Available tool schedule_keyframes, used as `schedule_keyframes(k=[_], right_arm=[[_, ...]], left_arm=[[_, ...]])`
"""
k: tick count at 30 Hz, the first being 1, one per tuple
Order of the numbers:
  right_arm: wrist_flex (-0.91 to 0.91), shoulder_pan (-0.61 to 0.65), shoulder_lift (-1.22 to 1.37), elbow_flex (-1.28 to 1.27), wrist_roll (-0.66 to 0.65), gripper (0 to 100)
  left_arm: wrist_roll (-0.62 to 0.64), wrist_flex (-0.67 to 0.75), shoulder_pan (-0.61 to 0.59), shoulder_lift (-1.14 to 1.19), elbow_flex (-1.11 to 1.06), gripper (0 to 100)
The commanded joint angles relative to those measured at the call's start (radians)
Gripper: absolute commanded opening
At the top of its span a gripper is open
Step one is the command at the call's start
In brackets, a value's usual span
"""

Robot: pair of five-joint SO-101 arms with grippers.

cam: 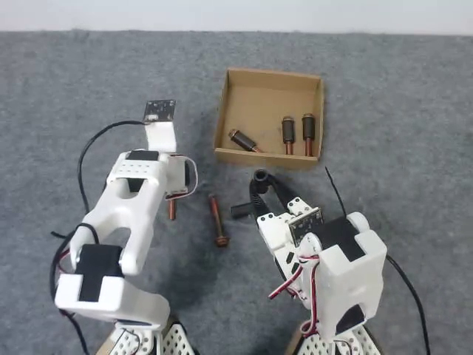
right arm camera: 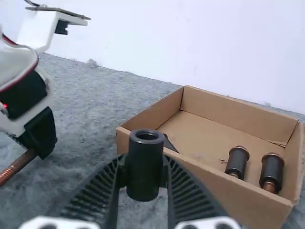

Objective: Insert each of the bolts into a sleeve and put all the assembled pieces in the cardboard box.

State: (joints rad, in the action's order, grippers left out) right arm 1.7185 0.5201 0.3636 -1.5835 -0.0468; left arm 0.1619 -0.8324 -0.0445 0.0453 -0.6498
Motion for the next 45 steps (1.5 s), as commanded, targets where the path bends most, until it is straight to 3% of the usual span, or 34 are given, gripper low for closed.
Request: schedule_keyframes(k=[1,16,33,39,45], right_arm=[[0.019,0.005,-0.016,-0.026,-0.017,0.6],[0.016,-0.007,-0.012,-0.002,-0.018,0.6],[0.016,-0.001,-0.012,-0.005,-0.018,0.6],[0.016,-0.001,-0.012,-0.005,-0.018,0.6],[0.016,-0.001,-0.012,-0.002,-0.017,0.6]], left_arm=[[0.017,0.035,0.014,-0.083,0.119,1],[0.018,0.031,0.081,-0.092,0.407,1],[0.018,0.041,0.336,-0.433,0.251,1],[0.028,0.199,0.404,-0.519,0.102,1],[0.212,0.468,0.419,-0.628,-0.122,1]])
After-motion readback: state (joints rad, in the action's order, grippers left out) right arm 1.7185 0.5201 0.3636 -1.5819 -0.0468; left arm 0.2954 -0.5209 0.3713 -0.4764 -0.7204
